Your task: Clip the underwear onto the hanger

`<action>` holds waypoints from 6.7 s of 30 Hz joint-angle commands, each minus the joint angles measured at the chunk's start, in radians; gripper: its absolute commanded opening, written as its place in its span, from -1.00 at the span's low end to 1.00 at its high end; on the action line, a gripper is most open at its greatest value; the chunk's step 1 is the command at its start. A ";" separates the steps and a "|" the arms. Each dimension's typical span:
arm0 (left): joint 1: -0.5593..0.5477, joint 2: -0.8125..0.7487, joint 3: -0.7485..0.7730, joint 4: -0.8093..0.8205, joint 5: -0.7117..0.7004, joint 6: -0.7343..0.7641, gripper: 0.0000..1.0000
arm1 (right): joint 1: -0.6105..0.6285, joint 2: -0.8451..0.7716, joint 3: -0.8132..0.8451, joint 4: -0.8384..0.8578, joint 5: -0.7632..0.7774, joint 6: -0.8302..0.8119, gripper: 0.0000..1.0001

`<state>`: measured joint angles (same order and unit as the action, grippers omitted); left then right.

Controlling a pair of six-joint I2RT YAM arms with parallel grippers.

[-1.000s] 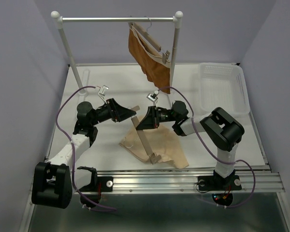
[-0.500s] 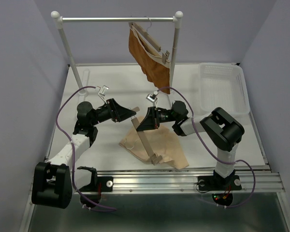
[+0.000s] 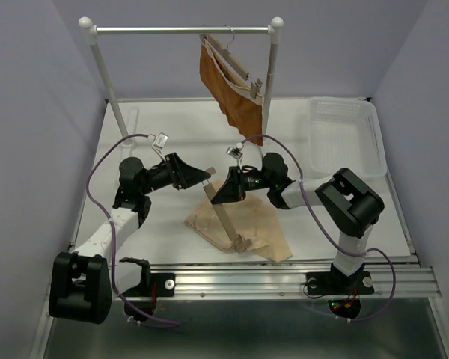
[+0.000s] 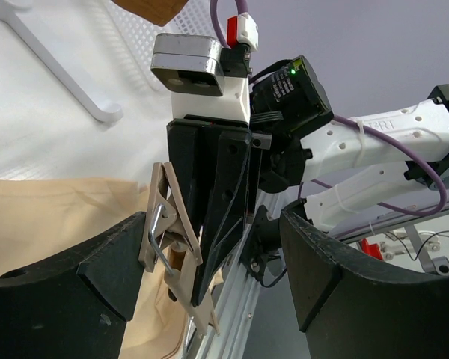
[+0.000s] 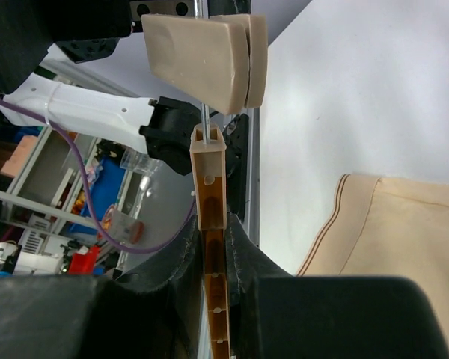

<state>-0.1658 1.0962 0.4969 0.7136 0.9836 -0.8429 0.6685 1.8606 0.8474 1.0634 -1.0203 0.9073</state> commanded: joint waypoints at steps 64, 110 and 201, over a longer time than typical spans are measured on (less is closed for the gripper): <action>0.009 0.067 -0.064 0.061 -0.138 0.068 -1.00 | -0.069 -0.198 -0.082 -0.510 0.356 -0.341 1.00; 0.017 0.269 0.112 -0.040 -0.089 0.289 -1.00 | -0.116 -0.583 -0.406 -0.827 1.179 -0.083 1.00; 0.066 0.424 0.210 -0.023 0.084 0.357 -1.00 | 0.049 -0.178 0.019 -0.625 1.046 -0.910 -0.99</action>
<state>-0.1028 1.5223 0.6590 0.6373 1.0069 -0.5644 0.7147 1.7672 0.9146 0.3389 -0.1276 -0.0864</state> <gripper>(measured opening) 0.350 0.021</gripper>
